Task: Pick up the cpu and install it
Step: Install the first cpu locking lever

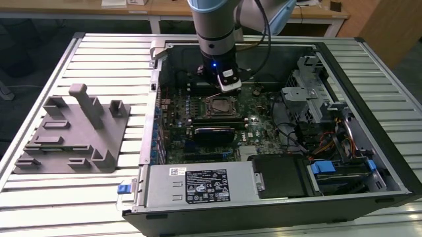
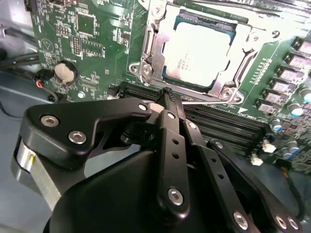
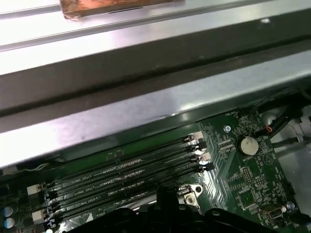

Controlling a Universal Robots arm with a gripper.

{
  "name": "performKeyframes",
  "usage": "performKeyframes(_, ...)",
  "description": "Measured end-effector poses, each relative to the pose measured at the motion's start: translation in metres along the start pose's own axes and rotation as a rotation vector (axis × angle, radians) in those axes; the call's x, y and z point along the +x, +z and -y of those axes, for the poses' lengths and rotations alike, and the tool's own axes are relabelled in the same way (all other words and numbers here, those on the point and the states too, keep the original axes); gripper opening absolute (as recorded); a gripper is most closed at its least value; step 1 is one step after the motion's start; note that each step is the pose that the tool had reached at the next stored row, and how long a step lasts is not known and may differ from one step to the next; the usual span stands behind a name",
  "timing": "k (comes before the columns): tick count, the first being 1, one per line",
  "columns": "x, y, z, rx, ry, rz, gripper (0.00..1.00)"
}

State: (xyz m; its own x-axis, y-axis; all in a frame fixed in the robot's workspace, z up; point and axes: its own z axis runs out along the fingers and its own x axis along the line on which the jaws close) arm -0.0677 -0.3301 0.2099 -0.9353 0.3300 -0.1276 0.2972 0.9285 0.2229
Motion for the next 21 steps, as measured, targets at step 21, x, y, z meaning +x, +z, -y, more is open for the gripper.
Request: performKeyframes(21, 0.0102, 0.0079, -0.0031, -0.0051, 0.012, 0.0236, 0.11)
